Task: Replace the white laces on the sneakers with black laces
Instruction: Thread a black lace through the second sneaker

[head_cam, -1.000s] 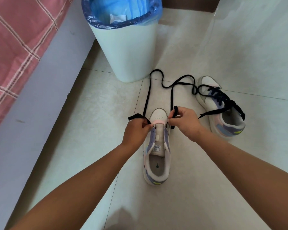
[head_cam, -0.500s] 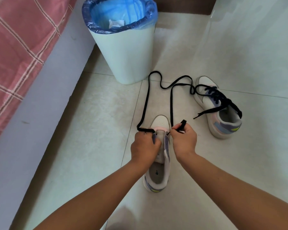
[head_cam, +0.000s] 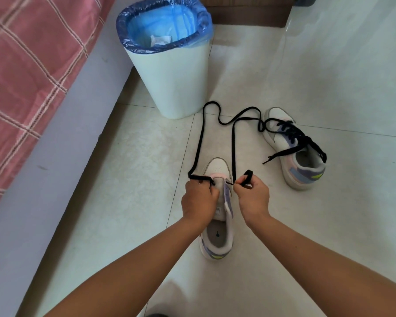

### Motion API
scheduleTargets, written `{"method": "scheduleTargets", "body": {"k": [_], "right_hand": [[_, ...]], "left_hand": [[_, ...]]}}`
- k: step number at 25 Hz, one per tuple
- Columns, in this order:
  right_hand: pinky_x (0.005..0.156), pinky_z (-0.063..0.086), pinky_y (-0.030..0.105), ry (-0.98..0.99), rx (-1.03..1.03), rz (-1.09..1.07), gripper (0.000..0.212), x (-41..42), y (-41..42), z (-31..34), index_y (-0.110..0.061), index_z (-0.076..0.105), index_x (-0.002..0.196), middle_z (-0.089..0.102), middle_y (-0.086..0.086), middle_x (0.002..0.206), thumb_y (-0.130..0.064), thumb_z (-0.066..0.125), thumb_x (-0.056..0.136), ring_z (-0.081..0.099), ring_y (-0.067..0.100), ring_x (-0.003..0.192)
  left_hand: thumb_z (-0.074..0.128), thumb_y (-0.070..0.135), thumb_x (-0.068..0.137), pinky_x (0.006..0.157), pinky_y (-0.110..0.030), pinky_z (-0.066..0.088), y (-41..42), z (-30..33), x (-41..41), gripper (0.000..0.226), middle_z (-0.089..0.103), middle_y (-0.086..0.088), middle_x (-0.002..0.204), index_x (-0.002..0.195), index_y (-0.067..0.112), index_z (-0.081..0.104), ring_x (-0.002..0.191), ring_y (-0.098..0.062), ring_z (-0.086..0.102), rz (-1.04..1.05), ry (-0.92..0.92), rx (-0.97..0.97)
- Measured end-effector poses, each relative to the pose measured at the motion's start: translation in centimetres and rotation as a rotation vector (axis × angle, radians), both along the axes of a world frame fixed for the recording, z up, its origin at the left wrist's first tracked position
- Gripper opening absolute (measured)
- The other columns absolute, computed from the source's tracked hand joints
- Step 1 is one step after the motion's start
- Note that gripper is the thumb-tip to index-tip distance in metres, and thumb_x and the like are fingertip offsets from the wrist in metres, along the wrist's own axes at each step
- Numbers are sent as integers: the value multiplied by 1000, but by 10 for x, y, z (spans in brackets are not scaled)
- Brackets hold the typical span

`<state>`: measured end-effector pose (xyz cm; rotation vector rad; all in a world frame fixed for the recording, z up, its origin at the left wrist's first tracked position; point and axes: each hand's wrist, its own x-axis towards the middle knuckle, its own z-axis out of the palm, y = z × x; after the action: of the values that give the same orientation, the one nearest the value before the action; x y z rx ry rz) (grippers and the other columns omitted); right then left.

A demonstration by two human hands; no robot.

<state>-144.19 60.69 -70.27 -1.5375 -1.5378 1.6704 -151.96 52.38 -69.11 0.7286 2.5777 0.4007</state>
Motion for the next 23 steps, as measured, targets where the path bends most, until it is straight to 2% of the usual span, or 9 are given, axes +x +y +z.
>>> {"method": "scheduleTargets", "body": {"k": [3, 9, 14, 18, 23], "right_hand": [[52, 40, 5, -4, 67, 104, 20, -4, 7, 6, -12, 59, 76, 56, -4, 69, 6, 56, 82, 50, 6, 62], [54, 39, 7, -62, 164, 399, 19, -7, 30, 11, -12, 60, 75, 56, -4, 69, 6, 56, 80, 49, 5, 62], [73, 48, 17, 4, 40, 342, 25, -7, 31, 4, -18, 61, 73, 60, -3, 77, 5, 66, 79, 58, 12, 76], [74, 49, 20, 6, -23, 332, 26, -8, 33, 3, -16, 60, 69, 60, 0, 74, 8, 68, 76, 58, 14, 75], [76, 55, 29, -109, 74, 371, 25, -12, 31, 6, -18, 62, 64, 65, 3, 73, 2, 74, 72, 62, 16, 73]], "left_hand": [[41, 26, 95, 64, -30, 38, 0, -1, 0, 27, 54, -12, 106, 97, 7, 61, 96, -26, 52, 7, 2, 11], [43, 26, 94, 64, -28, 37, -1, -4, -2, 27, 54, -12, 106, 97, 8, 62, 96, -24, 51, 4, -3, 25], [44, 27, 93, 63, -29, 39, -1, -6, -2, 26, 55, -10, 102, 92, 8, 62, 93, -25, 53, 13, -2, 41], [44, 26, 92, 63, -28, 40, -1, -5, -1, 26, 55, -9, 101, 94, 8, 62, 92, -24, 53, 23, 11, 50], [44, 27, 92, 62, -29, 42, 0, -5, -1, 24, 55, -7, 96, 91, 10, 62, 89, -23, 54, 41, 4, 60]]}}
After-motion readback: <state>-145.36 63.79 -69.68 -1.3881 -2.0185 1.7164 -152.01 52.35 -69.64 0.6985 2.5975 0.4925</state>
